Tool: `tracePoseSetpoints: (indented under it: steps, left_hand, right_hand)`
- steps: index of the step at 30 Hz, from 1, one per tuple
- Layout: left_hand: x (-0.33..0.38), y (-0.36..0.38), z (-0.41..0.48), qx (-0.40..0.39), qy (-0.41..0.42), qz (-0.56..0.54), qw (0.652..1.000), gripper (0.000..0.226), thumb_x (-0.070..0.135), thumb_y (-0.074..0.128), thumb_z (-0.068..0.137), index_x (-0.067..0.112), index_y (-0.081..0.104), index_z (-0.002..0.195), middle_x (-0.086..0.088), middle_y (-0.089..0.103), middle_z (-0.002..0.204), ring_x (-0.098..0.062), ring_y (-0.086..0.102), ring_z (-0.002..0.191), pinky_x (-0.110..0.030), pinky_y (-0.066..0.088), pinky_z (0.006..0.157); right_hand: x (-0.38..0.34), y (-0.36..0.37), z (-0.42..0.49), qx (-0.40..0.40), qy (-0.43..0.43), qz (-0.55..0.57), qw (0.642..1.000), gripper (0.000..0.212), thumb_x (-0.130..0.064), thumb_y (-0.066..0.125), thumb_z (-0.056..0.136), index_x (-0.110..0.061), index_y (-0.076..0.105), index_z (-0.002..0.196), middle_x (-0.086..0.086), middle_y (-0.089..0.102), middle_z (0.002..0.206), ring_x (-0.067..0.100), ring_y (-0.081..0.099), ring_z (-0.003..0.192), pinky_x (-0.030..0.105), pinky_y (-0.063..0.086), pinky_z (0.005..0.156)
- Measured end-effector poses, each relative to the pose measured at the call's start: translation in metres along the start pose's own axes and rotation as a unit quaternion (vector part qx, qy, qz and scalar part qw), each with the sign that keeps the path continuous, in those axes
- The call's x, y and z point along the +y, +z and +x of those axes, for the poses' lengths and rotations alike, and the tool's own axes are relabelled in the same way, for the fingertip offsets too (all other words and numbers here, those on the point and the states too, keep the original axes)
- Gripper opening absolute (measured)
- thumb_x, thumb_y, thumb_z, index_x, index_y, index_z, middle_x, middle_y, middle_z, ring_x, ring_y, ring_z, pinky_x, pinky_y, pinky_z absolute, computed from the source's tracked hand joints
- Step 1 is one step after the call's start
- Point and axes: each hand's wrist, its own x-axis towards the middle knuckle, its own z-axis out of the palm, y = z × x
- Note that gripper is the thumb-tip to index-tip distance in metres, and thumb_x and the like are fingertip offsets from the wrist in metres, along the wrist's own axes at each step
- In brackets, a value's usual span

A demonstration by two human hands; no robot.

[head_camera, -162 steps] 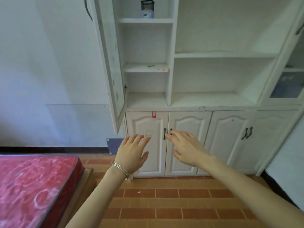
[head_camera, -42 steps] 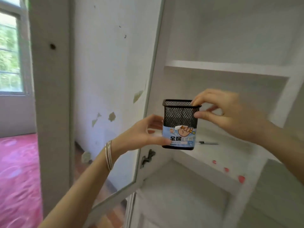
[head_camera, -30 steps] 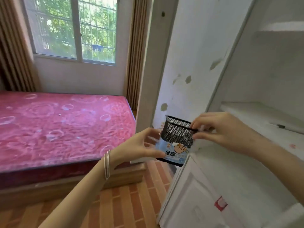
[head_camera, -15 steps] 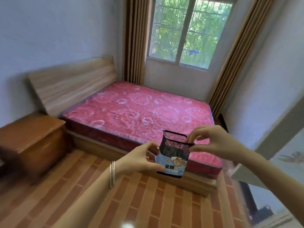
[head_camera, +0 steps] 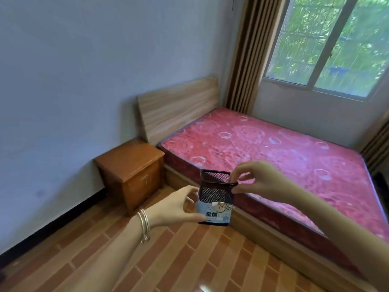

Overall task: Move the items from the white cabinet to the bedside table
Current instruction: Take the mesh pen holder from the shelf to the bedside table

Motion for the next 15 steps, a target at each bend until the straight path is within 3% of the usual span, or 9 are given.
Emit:
tracePoseSetpoints:
  steps: [6, 9, 12, 15]
  left_hand:
    - [-0.057, -0.054, -0.032, 0.073, -0.068, 0.098, 0.99, 0.074, 0.059, 0.06, 0.078, 0.028, 0.031, 0.138, 0.01, 0.045, 0.131, -0.002, 0.044, 0.115, -0.018, 0.039, 0.093]
    - [-0.084, -0.072, -0.036, 0.121, -0.104, 0.203, 0.966, 0.073, 0.066, 0.05, 0.08, 0.028, 0.032, 0.14, 0.011, 0.045, 0.133, -0.006, 0.042, 0.119, -0.03, 0.04, 0.097]
    - [-0.111, -0.085, -0.03, 0.157, -0.119, 0.278, 0.94, 0.071, 0.071, 0.035, 0.081, 0.029, 0.035, 0.139, 0.011, 0.046, 0.134, -0.009, 0.039, 0.121, -0.03, 0.036, 0.098]
    - [-0.139, -0.102, -0.015, 0.198, -0.136, 0.328, 0.914, 0.077, 0.069, 0.018, 0.075, 0.029, 0.04, 0.137, 0.01, 0.05, 0.131, -0.012, 0.04, 0.122, -0.03, 0.034, 0.098]
  right_hand:
    - [-0.015, 0.036, 0.078, -0.021, -0.041, -0.004, 0.999, 0.011, -0.014, 0.078, 0.072, -0.017, 0.071, 0.08, -0.004, 0.07, 0.087, 0.0, 0.06, 0.083, 0.011, 0.046, 0.079]
    - [-0.008, 0.055, 0.118, -0.052, -0.061, -0.021, 0.997, 0.011, -0.01, 0.077, 0.072, -0.015, 0.071, 0.079, -0.001, 0.07, 0.087, 0.002, 0.06, 0.083, 0.009, 0.046, 0.078]
    - [0.006, 0.071, 0.162, -0.079, -0.085, -0.031, 0.993, 0.012, -0.008, 0.078, 0.07, -0.016, 0.07, 0.076, 0.0, 0.07, 0.087, 0.003, 0.061, 0.081, 0.016, 0.05, 0.076]
    - [0.023, 0.083, 0.21, -0.103, -0.105, -0.01, 0.989, 0.015, -0.007, 0.078, 0.07, -0.018, 0.069, 0.074, -0.001, 0.069, 0.087, 0.0, 0.061, 0.081, 0.01, 0.048, 0.074]
